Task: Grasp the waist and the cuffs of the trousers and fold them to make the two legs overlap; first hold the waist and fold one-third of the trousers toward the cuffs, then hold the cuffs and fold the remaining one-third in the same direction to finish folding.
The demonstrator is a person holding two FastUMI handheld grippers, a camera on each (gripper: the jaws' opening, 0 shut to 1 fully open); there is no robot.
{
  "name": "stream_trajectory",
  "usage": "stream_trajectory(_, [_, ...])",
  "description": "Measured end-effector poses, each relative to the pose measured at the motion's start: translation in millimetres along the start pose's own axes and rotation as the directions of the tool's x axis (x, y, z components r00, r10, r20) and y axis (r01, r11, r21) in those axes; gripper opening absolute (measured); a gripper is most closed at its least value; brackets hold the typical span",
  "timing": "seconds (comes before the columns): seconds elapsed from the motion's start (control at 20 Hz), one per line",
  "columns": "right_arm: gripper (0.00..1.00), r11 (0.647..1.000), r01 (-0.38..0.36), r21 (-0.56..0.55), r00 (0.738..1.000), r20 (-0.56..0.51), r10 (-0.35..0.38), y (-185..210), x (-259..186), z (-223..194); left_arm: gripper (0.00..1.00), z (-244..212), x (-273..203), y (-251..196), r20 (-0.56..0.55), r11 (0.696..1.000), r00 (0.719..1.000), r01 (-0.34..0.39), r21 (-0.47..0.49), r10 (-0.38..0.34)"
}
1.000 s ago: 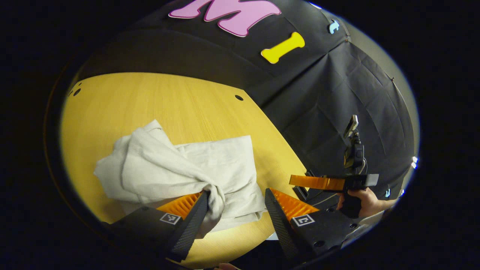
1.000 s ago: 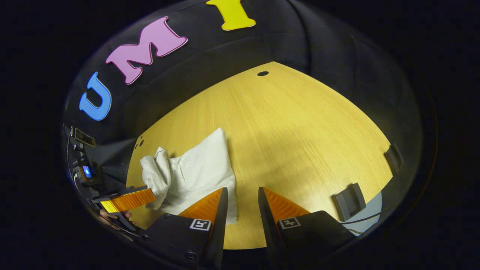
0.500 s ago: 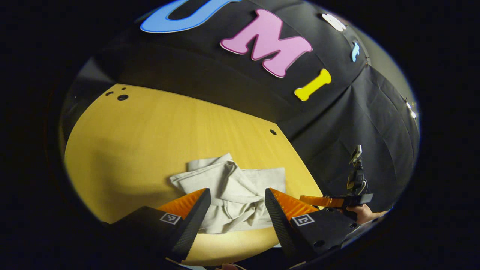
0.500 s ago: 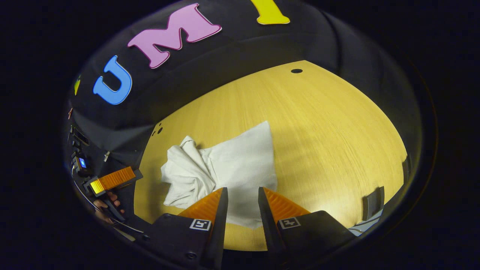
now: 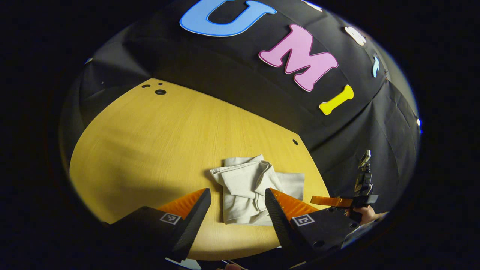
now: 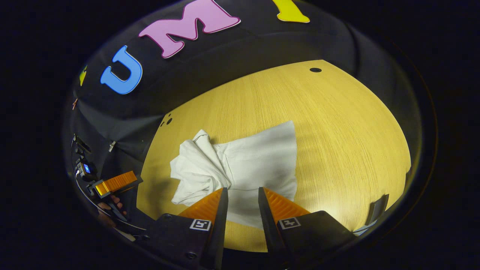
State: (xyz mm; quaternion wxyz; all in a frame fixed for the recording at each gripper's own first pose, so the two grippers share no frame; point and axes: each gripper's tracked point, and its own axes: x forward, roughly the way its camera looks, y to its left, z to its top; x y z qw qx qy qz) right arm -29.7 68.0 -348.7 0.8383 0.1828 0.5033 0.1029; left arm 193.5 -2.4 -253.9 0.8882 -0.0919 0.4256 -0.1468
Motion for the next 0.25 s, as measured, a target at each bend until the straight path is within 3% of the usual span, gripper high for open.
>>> stream_trajectory(0.25, [0.5, 1.0, 0.021, -0.016, 1.0, -0.019, -0.021, 4.9, 5.2, 1.3, 0.92, -13.5, -18.6, 12.5, 0.006, 0.999, 1.0, -0.019, -0.03, 0.019])
